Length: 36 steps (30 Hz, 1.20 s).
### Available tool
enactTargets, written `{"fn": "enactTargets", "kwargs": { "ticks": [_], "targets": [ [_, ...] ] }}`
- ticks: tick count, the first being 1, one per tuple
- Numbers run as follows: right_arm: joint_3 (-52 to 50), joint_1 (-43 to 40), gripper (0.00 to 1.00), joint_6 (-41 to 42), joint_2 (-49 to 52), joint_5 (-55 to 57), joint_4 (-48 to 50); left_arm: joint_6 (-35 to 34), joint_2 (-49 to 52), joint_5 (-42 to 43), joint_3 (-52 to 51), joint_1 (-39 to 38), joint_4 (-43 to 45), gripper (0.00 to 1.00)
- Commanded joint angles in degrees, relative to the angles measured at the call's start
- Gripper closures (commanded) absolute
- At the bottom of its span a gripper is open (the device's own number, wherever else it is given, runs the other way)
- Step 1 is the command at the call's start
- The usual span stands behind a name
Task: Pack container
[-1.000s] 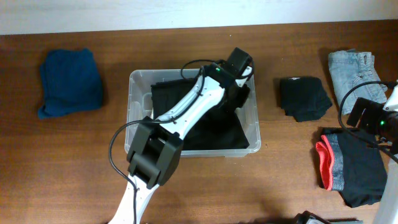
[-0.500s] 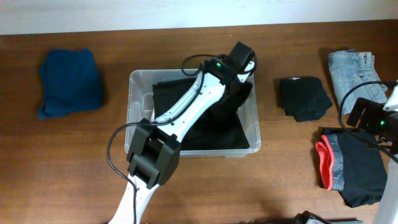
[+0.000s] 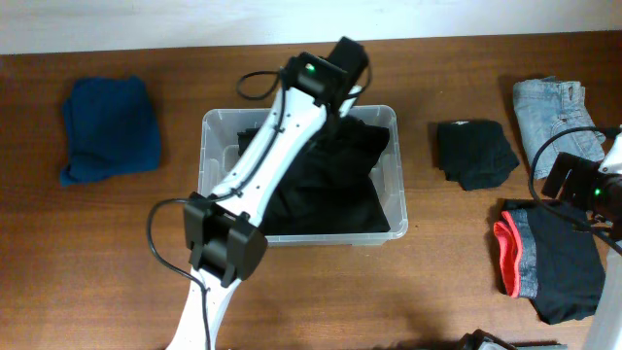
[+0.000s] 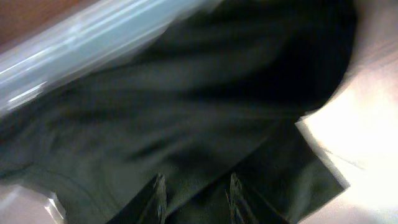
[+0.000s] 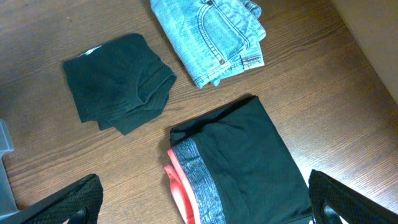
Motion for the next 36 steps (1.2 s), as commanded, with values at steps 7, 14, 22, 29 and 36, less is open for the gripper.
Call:
{"fn": "enactTargets", "kwargs": {
  "ticks": [7,14,22,29,36],
  "targets": [
    [0.5,-0.2,0.02,0.5,-0.2,-0.1,0.2,-2.1,0.4,-0.8,-5.1,7.2,-0.7,0.75],
    [0.5,-0.2,0.02,0.5,-0.2,-0.1,0.2,-1.9,0.4,3.4,-13.3,7.5,7.3,0.97],
    [0.5,-0.2,0.02,0.5,-0.2,-0.1,0.2,-1.9,0.5,4.5,-24.0,6.9,16.5,0.99],
    [0.5,-0.2,0.02,0.5,-0.2,-0.1,0.2,-1.9,0.5,5.0,-28.6,6.9,19.6,0.99],
    [0.5,-0.2,0.02,0.5,-0.2,-0.1,0.2,-1.9,0.4,5.6,-28.5,6.6,18.8,0.99]
  ]
}}
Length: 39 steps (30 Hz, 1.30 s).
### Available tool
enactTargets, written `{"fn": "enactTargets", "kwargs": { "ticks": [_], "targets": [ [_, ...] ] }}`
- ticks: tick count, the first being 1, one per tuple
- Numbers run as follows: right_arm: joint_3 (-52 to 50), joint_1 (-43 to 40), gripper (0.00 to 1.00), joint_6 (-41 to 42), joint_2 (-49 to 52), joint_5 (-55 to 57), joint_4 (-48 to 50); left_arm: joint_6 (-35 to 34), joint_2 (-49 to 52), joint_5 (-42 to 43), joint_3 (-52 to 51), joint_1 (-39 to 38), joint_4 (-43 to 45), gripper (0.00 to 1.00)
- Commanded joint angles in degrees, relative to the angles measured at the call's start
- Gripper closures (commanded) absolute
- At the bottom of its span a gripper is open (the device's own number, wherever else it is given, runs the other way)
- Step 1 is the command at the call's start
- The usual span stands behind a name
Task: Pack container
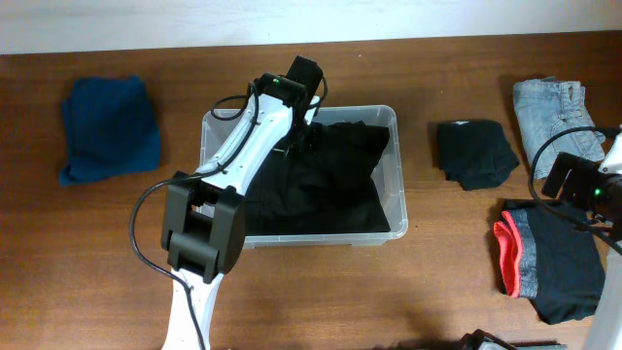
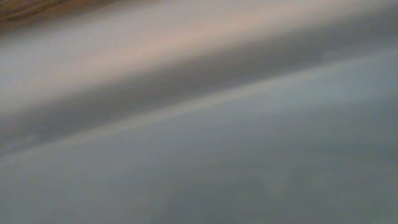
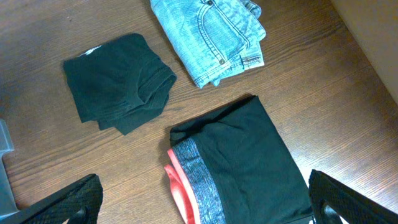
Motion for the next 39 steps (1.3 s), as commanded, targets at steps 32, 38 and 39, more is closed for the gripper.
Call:
{"fn": "enactTargets", "kwargs": {
  "ticks": [32,38,39],
  "targets": [
    [0.5,-0.2,0.02,0.5,-0.2,-0.1,0.2,-1.8,3.1,2.8,-4.4,-1.2,8.9,0.99],
    [0.6,-0.2,0.02,0.5,-0.2,-0.1,0.2,-1.8,3.1,2.6,-4.4,-0.3,10.9,0.99],
    [0.5,-0.2,0.02,0.5,-0.2,-0.1,0.2,-1.8,3.1,2.3,-4.4,0.0,10.9,0.99]
  ]
}}
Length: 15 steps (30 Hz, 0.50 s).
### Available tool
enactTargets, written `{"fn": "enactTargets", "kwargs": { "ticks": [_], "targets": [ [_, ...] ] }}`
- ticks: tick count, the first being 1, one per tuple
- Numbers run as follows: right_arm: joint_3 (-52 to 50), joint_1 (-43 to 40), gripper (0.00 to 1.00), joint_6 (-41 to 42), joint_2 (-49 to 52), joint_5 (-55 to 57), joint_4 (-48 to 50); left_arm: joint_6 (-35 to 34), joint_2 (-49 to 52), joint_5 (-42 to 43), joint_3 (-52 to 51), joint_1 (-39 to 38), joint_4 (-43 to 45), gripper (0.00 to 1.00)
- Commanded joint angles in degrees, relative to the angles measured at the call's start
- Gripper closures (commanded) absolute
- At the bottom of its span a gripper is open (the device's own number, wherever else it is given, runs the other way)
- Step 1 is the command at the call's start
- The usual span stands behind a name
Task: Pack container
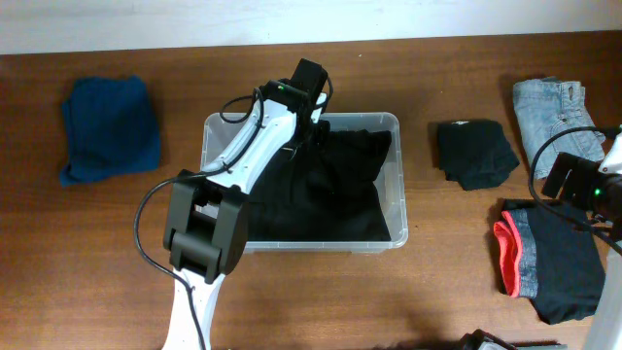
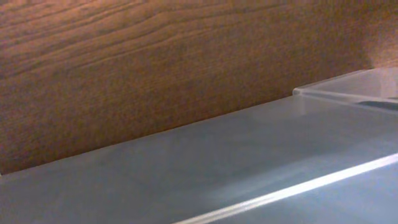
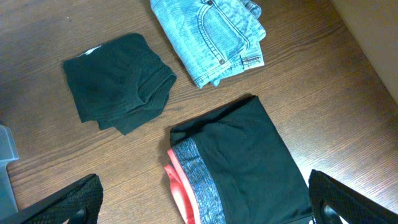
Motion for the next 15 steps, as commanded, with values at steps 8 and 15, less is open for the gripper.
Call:
{"fn": "enactTargets", "kwargs": {
  "ticks": [8,15],
  "targets": [
    [0.5,-0.2,0.02,0.5,-0.2,-0.1,0.2,0.0,2.8,0.0,0.4,1.7,-1.8,0.99],
    [0.5,-0.2,0.02,0.5,-0.2,-0.1,0.2,0.3,2.1,-0.3,10.7,1.7,-11.1,0.99]
  ]
}}
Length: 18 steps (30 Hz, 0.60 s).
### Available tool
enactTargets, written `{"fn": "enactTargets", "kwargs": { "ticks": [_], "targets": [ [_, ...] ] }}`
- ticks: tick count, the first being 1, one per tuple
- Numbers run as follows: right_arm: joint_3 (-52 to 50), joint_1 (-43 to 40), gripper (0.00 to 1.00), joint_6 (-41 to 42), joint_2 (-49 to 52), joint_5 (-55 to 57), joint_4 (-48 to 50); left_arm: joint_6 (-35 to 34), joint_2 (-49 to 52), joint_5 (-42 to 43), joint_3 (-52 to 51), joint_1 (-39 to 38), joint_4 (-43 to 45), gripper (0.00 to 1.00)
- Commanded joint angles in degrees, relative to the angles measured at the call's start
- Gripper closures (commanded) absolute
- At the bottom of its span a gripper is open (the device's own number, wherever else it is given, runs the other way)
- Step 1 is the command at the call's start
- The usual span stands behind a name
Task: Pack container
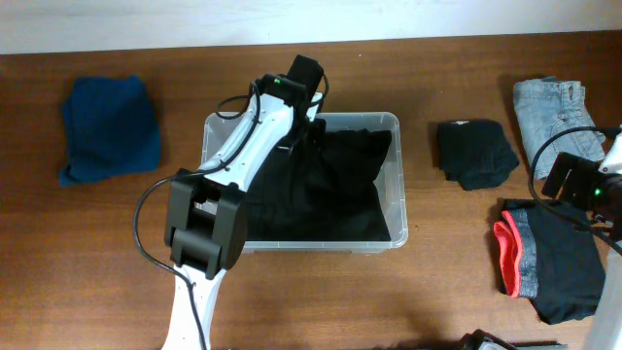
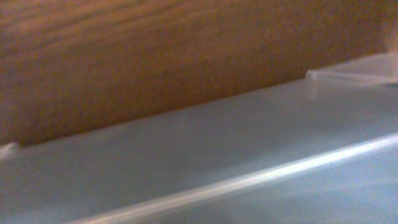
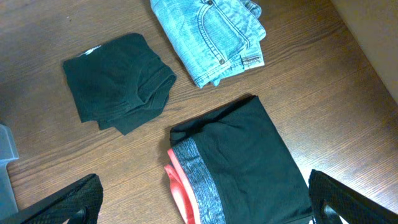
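Note:
A clear plastic container [image 1: 400, 185] stands mid-table with a black garment [image 1: 330, 190] filling it. My left arm reaches across it; its gripper [image 1: 295, 126] dips at the back wall above the garment, fingers lost against the dark cloth. The left wrist view shows only the container wall [image 2: 205, 155] and wood. My right gripper [image 3: 205, 208] is open wide over black shorts with a red and grey band [image 3: 239, 165], touching nothing; the right gripper [image 1: 581, 191] also shows at the right edge of the overhead view.
A folded blue cloth [image 1: 109, 128] lies at the far left. Right of the container are a small folded black garment [image 1: 474, 152], folded jeans [image 1: 554, 112] at the back, and the banded shorts [image 1: 549, 261] in front. Cables hang off both arms.
My left wrist has shifted slightly to the left along the container's back wall. The container, the clothes and the right arm are where they were.
My left gripper first hung over the black garment at the container's back right, fingers apart. Then it was at the back left, low inside. Later its camera faced the back wall, where it remains. The right arm stayed open above the shorts throughout.

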Motion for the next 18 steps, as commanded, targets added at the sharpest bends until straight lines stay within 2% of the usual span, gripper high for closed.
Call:
{"fn": "enactTargets", "kwargs": {
  "ticks": [1,7,12,15,18],
  "targets": [
    [0.5,-0.2,0.02,0.5,-0.2,-0.2,0.2,0.3,0.5,-0.9,6.7,0.7,-5.1,0.99],
    [0.5,-0.2,0.02,0.5,-0.2,-0.2,0.2,0.3,0.5,-0.8,14.3,0.7,-18.5,0.99],
    [0.5,-0.2,0.02,0.5,-0.2,-0.2,0.2,0.3,0.5,-0.6,15.1,0.5,-27.6,1.00],
    [0.5,-0.2,0.02,0.5,-0.2,-0.2,0.2,0.9,0.5,0.0,14.4,-0.2,-30.9,0.99],
    [0.5,-0.2,0.02,0.5,-0.2,-0.2,0.2,2.6,0.5,4.1,12.7,-1.4,-31.3,0.99]
  ]
}}
